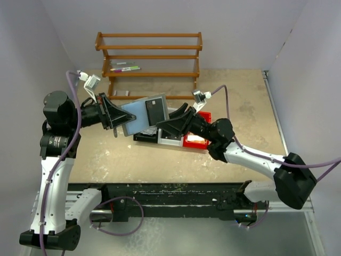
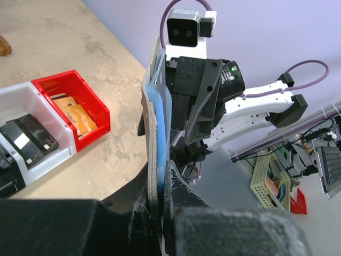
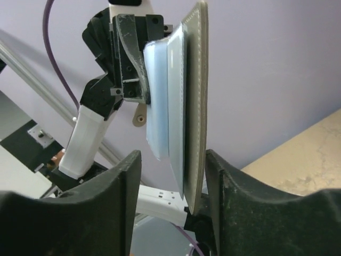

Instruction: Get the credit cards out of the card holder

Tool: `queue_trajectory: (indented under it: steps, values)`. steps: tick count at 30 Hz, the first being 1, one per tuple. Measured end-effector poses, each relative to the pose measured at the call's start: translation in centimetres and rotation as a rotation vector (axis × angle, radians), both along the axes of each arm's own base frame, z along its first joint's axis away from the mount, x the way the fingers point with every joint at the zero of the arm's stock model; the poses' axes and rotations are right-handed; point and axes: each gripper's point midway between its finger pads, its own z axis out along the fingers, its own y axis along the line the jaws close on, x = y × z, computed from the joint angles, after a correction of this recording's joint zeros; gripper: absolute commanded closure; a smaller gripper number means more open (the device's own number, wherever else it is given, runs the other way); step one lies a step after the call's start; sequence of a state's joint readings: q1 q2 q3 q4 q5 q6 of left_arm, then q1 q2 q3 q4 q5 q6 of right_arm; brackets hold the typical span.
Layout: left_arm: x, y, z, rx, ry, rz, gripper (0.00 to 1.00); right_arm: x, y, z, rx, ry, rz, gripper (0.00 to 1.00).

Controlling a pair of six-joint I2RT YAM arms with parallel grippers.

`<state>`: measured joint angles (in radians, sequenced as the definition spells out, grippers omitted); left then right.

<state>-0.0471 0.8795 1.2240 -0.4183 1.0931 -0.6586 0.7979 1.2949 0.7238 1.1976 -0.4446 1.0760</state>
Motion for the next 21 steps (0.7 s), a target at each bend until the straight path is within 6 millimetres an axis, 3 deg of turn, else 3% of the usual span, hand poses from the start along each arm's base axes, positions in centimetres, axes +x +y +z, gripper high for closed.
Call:
queue_trajectory:
  steps: [2, 5, 8, 10, 11, 14, 17, 21]
  values:
    - [-0.1, 0.0, -0.2, 0.002, 0.001, -0.007, 0.83, -0.2, 0.1, 0.1, 0.01, -0.001, 0.016, 0.67]
    - [-0.1, 0.0, -1.1, 0.024, -0.001, -0.014, 0.72, -1.0, 0.3, 0.3, -0.008, -0.018, 0.064, 1.0]
    - [0.1, 0.1, -2.7, 0.067, 0.006, -0.027, 0.62, -1.7, 0.7, 0.9, -0.059, -0.059, 0.122, 1.0]
    - [0.1, 0.2, -3.7, 0.094, 0.017, -0.043, 0.47, -1.7, 0.9, 1.0, -0.113, -0.076, 0.147, 1.0]
    - [0.1, 0.2, -4.2, 0.106, 0.019, -0.051, 0.36, -1.6, 0.9, 0.9, -0.147, -0.084, 0.157, 1.0]
    - [0.1, 0.4, -5.3, 0.142, 0.025, -0.067, 0.21, -1.4, 0.8, 0.7, -0.257, -0.11, 0.178, 1.0]
    - [-0.6, 0.6, -5.2, 0.185, -0.034, -0.084, 0.14, -0.5, 0.6, 1.3, -0.392, -0.141, 0.162, 1.0]
    - [-1.6, 1.1, -3.7, 0.26, -0.198, -0.096, 0.13, -0.2, -0.1, 2.2, -0.538, -0.233, 0.16, 1.0]
